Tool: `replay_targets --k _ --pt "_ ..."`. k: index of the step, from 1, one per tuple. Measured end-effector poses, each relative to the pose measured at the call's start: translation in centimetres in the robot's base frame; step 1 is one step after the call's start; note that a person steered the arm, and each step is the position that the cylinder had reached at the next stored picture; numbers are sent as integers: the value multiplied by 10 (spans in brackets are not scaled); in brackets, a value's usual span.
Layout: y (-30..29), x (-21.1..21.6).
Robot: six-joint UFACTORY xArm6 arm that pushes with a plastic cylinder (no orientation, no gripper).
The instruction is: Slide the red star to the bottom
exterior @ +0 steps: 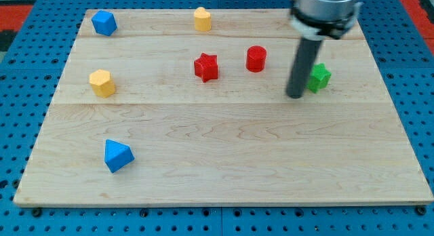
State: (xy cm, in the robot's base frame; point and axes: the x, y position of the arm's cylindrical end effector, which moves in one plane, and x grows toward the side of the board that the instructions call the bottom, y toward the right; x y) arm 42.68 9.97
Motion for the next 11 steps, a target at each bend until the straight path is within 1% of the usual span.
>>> replay_targets --k 1,2,4,5,6,8,9,10,11 --pt "-38 -3" --pt "-49 -13" --pt "-109 -12" --pt "-98 -1" --pt "-100 37" --pt "-171 65" --pt "-231 55" --pt "-280 81" --pt "-293 100"
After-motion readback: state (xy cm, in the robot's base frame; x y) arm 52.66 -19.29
